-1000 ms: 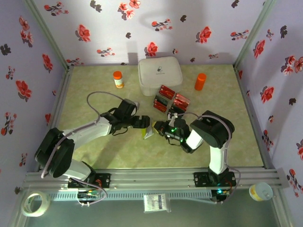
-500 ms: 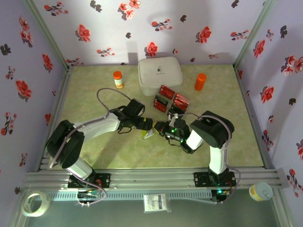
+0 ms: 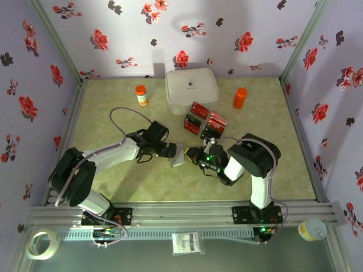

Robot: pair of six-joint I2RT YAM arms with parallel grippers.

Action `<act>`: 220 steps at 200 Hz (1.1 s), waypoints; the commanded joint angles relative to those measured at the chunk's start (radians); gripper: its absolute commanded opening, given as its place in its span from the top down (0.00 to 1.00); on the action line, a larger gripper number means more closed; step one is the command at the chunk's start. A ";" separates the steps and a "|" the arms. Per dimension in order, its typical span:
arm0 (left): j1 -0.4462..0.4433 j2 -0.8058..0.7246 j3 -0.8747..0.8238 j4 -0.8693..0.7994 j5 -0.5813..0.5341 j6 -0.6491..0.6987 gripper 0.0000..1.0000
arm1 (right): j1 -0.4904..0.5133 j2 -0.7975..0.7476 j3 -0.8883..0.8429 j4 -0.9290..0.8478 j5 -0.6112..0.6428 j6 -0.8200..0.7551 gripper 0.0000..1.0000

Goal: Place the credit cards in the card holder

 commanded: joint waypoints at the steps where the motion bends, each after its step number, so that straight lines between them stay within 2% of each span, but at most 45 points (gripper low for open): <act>1: 0.024 -0.031 -0.016 -0.059 -0.045 0.011 0.04 | 0.006 0.012 -0.014 0.043 0.032 -0.029 1.00; 46: 0.038 0.010 -0.016 -0.092 -0.055 0.020 0.04 | 0.015 0.012 -0.014 0.043 0.042 -0.027 1.00; 143: 0.038 0.139 0.006 -0.146 -0.166 0.056 0.06 | 0.044 0.006 -0.036 0.043 0.084 -0.024 1.00; 152: 0.038 0.133 0.005 -0.143 -0.166 0.056 0.06 | 0.044 0.000 -0.042 0.043 0.087 -0.025 0.93; 176: 0.038 0.109 0.014 -0.140 -0.167 0.058 0.06 | 0.041 -0.033 -0.059 0.043 0.092 -0.027 0.65; 198: 0.036 0.097 0.039 -0.153 -0.167 0.064 0.06 | 0.033 -0.062 -0.077 0.043 0.091 -0.025 0.55; 220: 0.033 0.087 0.064 -0.163 -0.163 0.070 0.06 | 0.023 -0.099 -0.094 0.028 0.088 -0.027 0.52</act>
